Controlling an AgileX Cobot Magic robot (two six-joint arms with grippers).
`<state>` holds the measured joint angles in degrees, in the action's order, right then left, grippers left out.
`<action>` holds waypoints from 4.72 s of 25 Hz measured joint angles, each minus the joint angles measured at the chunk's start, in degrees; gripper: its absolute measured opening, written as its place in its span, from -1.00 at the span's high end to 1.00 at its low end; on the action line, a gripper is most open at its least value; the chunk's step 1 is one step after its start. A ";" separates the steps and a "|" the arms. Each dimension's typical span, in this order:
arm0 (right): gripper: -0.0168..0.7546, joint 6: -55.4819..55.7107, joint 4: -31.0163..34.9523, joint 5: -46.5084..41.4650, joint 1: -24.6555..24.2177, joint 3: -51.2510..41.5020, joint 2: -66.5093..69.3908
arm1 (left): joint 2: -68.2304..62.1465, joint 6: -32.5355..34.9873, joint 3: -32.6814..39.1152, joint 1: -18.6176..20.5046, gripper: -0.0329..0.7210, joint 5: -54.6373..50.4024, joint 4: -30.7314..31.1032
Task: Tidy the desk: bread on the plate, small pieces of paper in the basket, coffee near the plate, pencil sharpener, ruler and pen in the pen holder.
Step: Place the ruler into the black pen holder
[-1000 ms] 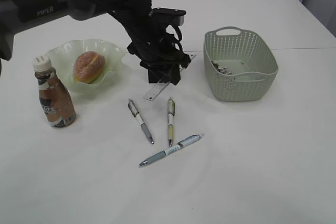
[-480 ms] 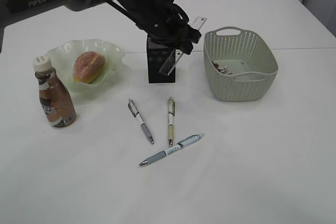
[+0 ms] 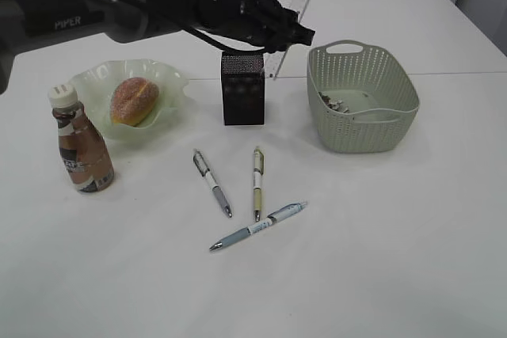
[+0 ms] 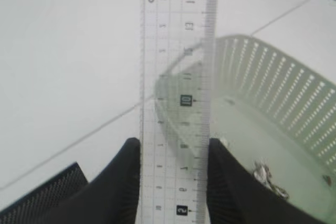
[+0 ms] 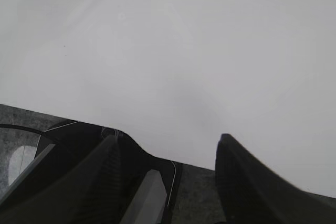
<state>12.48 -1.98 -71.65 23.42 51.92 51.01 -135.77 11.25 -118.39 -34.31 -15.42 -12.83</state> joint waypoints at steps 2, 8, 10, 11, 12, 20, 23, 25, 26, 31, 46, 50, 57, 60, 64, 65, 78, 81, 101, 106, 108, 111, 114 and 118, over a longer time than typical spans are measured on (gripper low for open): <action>-0.21 0.00 0.00 0.00 0.00 0.00 0.00 | 0.00 1.67 0.26 -0.11 0.23 3.78 0.10; -0.21 0.00 0.00 0.00 0.00 0.00 0.00 | 0.00 2.72 0.49 -0.34 0.23 10.76 2.45; -0.21 0.00 0.00 0.00 0.00 0.00 0.00 | 0.00 2.72 0.49 -0.16 0.23 11.95 2.69; -0.21 0.00 0.00 0.00 0.00 0.00 0.00 | 0.00 2.83 0.49 0.12 0.23 12.42 2.78; -0.21 0.00 0.00 0.00 0.00 0.00 0.00 | 0.00 2.83 0.49 0.37 0.23 12.89 2.80; -0.21 0.00 0.00 0.00 0.00 0.00 0.00 | 0.00 2.91 0.49 1.36 0.23 14.56 3.95; -0.21 0.00 0.00 0.00 0.00 0.00 0.00 | 0.00 2.91 0.49 1.50 0.23 13.61 4.87; -0.21 0.00 0.00 0.00 0.00 0.00 0.00 | 0.00 2.91 0.49 1.97 0.23 12.28 5.08; -0.21 0.00 0.00 0.00 0.00 0.00 0.00 | 0.00 2.91 0.49 2.10 0.23 11.80 5.08; -0.21 0.00 0.00 -0.04 0.00 0.00 0.00 | 0.00 2.91 0.49 2.53 0.23 9.58 6.08; -0.21 0.00 0.00 -0.04 0.00 0.00 0.00 | 0.00 2.91 0.49 5.62 0.23 8.46 6.79; -0.21 0.00 0.00 -0.04 0.00 0.00 0.00 | 0.00 2.91 0.49 5.75 0.23 8.68 6.79; -0.21 0.00 0.00 -0.04 0.00 0.00 0.00 | -1.93 2.91 0.49 5.64 0.23 11.25 4.85; -0.21 0.00 0.00 -0.04 0.00 0.00 0.00 | -2.87 2.91 0.49 5.54 0.23 11.59 4.69; -0.21 0.00 0.00 -0.04 0.00 0.00 0.00 | -3.57 2.91 0.49 5.31 0.23 12.56 4.59; -0.21 0.00 0.00 -0.04 0.00 0.00 0.00 | -3.59 2.91 0.49 5.23 0.23 12.70 4.49; -0.21 0.00 0.00 -0.04 0.00 0.00 0.00 | -3.68 2.91 0.49 5.23 0.23 12.94 2.03; -0.21 0.00 0.00 -0.04 0.00 0.00 0.00 | -3.68 2.91 0.49 5.23 0.23 12.94 1.62; -0.21 0.00 0.00 -0.04 0.00 0.00 0.00 | -3.68 2.91 0.49 4.65 0.10 13.31 0.59; -0.21 0.00 0.00 -0.04 0.00 0.00 0.00 | -3.68 2.91 0.49 4.06 -0.01 13.31 0.59; -0.21 0.00 0.00 -0.04 0.00 0.00 0.00 | -3.68 2.91 0.49 3.92 -0.02 13.31 0.59; -0.21 0.00 0.00 -0.04 0.00 0.00 0.00 | -3.68 2.91 0.49 3.92 -0.02 13.31 0.59; -0.21 0.00 0.00 -0.04 0.00 0.00 0.00 | -3.68 2.91 0.49 3.92 -0.02 13.31 0.59; -0.21 0.00 0.00 -0.04 0.00 0.00 0.00 | -3.57 2.91 0.49 3.92 -0.02 12.82 0.59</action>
<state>12.48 -1.98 -71.70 23.42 51.92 51.01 -139.34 14.16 -117.90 -30.38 -2.60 -12.24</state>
